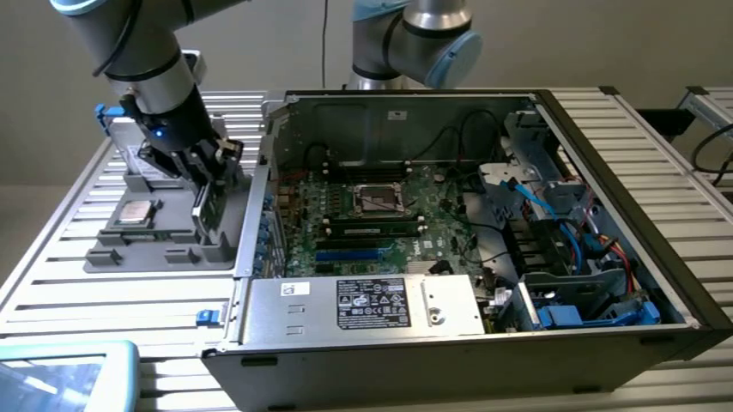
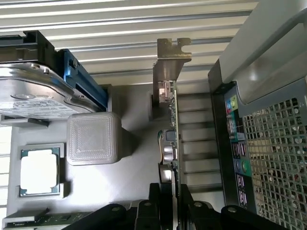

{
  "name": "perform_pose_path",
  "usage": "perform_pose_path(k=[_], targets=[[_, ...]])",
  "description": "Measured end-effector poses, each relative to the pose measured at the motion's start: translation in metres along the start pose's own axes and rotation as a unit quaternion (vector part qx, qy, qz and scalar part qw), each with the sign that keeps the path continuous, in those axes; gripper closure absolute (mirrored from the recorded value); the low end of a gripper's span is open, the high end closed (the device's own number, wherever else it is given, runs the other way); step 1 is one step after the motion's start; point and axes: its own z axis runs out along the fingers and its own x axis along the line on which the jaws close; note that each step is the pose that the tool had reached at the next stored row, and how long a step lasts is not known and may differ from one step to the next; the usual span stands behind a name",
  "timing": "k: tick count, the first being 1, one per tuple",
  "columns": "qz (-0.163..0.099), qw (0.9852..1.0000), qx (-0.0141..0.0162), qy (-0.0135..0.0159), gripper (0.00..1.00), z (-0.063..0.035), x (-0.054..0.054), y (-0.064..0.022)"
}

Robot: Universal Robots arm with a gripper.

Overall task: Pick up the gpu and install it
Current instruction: 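Pick up the gpu and move the gpu toward the slot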

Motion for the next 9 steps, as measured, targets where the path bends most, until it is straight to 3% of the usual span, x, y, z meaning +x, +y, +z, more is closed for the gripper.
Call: perform_pose_path(k=[9], targets=[[-0.001,1.0,0.0,0.0006,0.73,-0.0283,0.002,0.0046]])
